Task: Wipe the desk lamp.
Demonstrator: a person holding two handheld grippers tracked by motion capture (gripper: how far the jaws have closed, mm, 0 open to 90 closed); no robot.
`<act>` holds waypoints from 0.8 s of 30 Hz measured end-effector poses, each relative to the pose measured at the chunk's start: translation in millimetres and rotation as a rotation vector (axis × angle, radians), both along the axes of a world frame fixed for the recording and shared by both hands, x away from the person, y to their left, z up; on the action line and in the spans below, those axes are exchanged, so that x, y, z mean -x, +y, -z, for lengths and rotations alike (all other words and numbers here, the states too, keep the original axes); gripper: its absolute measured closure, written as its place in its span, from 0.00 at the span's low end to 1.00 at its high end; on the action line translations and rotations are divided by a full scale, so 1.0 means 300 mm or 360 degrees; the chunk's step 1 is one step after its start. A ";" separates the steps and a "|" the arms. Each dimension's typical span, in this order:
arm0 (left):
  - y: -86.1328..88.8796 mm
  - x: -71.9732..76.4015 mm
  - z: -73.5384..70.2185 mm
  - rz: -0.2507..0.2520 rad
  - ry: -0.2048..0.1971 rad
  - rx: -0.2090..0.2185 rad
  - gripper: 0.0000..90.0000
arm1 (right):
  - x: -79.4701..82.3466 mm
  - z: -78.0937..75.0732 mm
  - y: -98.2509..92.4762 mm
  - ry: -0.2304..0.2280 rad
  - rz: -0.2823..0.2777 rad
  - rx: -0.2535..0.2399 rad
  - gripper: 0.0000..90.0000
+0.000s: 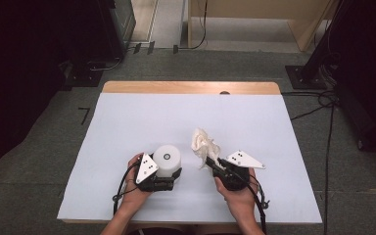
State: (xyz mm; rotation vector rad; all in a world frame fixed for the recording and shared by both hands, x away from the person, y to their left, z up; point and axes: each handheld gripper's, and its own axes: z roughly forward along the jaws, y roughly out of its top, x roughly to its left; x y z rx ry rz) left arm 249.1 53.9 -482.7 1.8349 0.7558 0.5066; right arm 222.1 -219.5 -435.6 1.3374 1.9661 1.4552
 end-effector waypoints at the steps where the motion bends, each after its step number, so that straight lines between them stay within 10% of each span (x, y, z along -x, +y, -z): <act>1: -0.006 0.003 -0.002 -0.0037 0.0024 0.0001 0.04 | -0.001 0.002 0.001 0.0005 -0.0003 -0.0003 0.87; 4: -0.020 0.011 -0.008 -0.0115 0.0084 0.0024 0.00 | -0.002 0.003 0.002 0.0007 -0.0006 -0.0007 0.87; 8: -0.062 0.048 -0.002 -0.0414 0.0130 -0.0026 0.00 | -0.004 -0.003 0.006 -0.0006 -0.0016 -0.0010 0.87; 12: -0.070 0.059 -0.003 -0.0428 0.0103 -0.0037 0.09 | -0.006 -0.001 0.003 0.0000 -0.0013 -0.0010 0.87; 24: -0.075 0.071 -0.106 0.0082 0.0062 0.0112 0.09 | 0.025 -0.031 0.066 -0.0073 -0.0144 -0.0023 0.87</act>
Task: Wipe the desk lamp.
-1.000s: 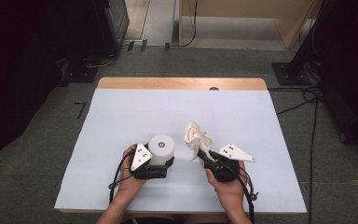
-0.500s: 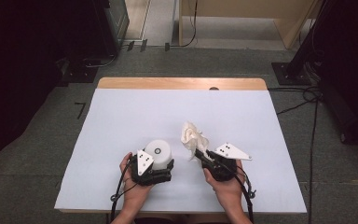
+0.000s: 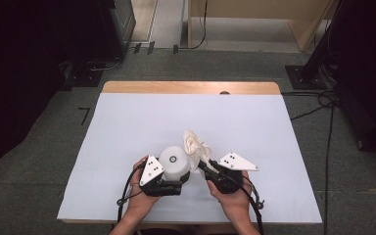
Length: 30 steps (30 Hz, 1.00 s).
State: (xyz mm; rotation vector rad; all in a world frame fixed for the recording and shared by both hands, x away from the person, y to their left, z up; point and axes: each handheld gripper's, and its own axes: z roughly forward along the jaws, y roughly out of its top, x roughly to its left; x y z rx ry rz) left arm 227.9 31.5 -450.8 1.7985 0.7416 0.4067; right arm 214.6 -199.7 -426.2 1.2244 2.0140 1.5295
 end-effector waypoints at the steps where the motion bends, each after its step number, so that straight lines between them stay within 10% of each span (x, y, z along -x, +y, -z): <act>1: -0.001 0.002 -0.006 0.0021 -0.0006 0.0008 0.09 | 0.004 -0.001 0.006 -0.0007 -0.0011 0.0004 0.87; 12: 0.102 -0.033 -0.071 -0.0026 0.0014 0.0218 0.09 | -0.006 0.089 0.073 0.0120 -0.0091 0.0112 0.87; 23: 0.025 -0.028 -0.009 0.0085 0.0048 0.0058 0.09 | 0.002 0.005 0.024 -0.0003 -0.0025 0.0028 0.87; 30: 0.070 -0.058 -0.003 -0.0039 -0.0037 0.0106 0.09 | -0.014 0.039 0.016 0.0038 -0.0006 0.0074 0.87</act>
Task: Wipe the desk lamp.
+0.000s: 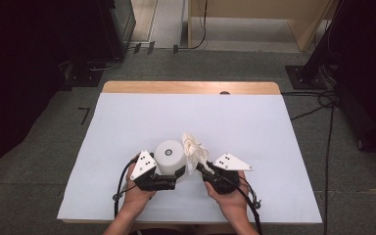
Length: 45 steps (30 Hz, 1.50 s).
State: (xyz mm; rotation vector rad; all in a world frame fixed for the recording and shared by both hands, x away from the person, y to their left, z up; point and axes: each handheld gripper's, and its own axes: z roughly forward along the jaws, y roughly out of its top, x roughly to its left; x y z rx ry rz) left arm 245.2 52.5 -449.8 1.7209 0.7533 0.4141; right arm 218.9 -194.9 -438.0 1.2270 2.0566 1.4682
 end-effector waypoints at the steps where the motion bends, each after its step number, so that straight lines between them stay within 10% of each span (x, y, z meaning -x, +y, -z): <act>1: 0.006 -0.004 0.004 -0.0024 -0.0012 -0.0022 0.09 | -0.002 0.000 -0.003 -0.0004 0.0005 0.0000 0.87; 19: 0.043 -0.037 0.113 -0.0164 0.0001 -0.0275 0.09 | -0.007 -0.012 -0.044 -0.0024 0.0050 -0.0018 0.87; 32: -0.026 0.020 0.097 -0.0563 0.0057 -0.0329 0.09 | -0.010 -0.002 -0.041 -0.0012 0.0050 -0.0011 0.87; 38: -0.013 0.012 0.083 -0.0449 0.0089 -0.0302 0.09 | -0.009 0.005 -0.031 -0.0009 0.0037 -0.0002 0.87; 45: -0.025 0.035 0.015 -0.0069 0.0092 -0.0090 0.09 | 0.023 -0.036 -0.014 -0.0098 0.0001 -0.0047 0.87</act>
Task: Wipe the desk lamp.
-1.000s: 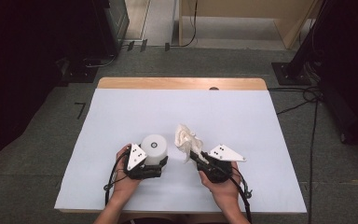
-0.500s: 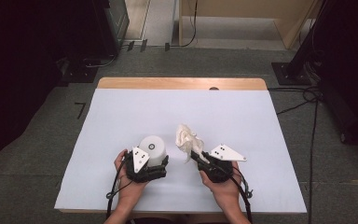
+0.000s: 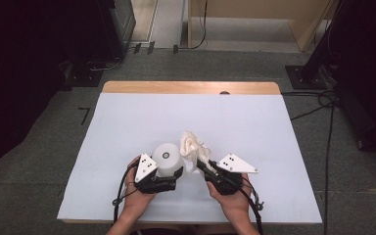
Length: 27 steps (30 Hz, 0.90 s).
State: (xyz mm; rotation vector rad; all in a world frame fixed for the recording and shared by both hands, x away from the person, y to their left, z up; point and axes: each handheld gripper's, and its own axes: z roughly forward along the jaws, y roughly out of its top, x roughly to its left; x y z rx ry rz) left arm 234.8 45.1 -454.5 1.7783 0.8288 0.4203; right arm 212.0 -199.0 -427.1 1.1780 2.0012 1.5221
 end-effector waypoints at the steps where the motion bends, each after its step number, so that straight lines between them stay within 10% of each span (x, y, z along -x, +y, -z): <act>1: -0.006 0.007 -0.009 0.0047 0.0000 0.0017 0.09 | 0.006 -0.009 0.007 -0.0021 -0.0019 0.0003 0.87; 9: 0.019 0.017 -0.071 0.0147 -0.0027 0.0153 0.10 | 0.001 0.021 0.026 0.0035 -0.0043 0.0039 0.87; 16: 0.078 -0.005 -0.091 0.0055 -0.0022 0.0256 0.10 | 0.001 0.066 0.060 0.0116 -0.0079 0.0070 0.87; 27: -0.002 0.003 -0.029 0.0150 -0.0003 0.0082 0.10 | 0.008 0.013 0.034 0.0030 -0.0034 0.0007 0.87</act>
